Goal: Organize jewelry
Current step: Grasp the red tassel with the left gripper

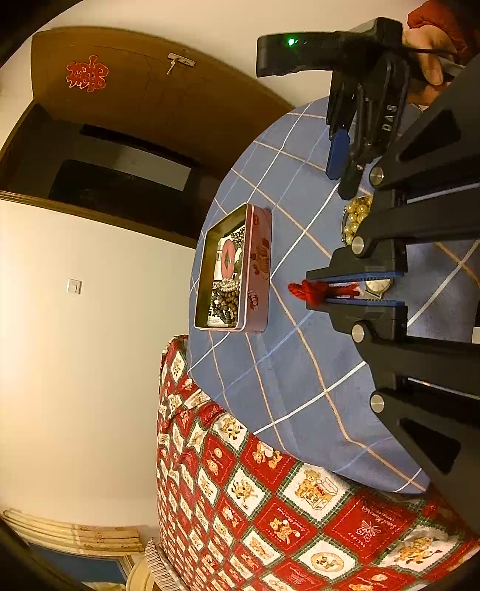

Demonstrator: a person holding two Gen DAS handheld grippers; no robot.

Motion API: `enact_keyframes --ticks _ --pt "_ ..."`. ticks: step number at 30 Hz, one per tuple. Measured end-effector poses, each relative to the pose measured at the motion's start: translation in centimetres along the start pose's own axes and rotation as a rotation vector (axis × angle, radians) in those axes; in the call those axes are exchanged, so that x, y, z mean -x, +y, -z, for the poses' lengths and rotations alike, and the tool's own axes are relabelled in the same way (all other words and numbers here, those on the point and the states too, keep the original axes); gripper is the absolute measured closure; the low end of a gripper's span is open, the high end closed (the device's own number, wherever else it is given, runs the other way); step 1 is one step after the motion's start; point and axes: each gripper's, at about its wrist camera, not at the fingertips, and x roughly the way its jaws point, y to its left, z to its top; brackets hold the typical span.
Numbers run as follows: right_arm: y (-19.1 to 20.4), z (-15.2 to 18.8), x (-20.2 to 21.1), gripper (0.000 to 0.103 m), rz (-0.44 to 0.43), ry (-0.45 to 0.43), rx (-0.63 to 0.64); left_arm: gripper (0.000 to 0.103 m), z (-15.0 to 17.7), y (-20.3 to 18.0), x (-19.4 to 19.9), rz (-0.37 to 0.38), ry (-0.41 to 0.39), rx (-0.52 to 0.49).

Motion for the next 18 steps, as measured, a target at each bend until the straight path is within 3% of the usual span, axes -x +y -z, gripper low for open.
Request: enact_keyframes --ticks 9,12,14,18 --pt "2.1 0.7 -3.3 0.057 -0.054 0.077 0.074 0.097 0.2 0.4 -0.2 -0.006 0.009 0.014" --pt "2.4 0.6 -3.7 0.066 -0.031 0.075 0.096 0.097 0.2 0.4 -0.2 -0.006 0.010 0.018" --pt "2.2 0.4 -3.5 0.089 -0.033 0.070 0.089 0.097 0.3 0.4 -0.3 -0.004 0.010 0.019" --pt "1.9 0.0 -3.3 0.091 0.000 0.079 0.092 0.097 0.3 0.5 -0.3 -0.004 0.009 0.022"
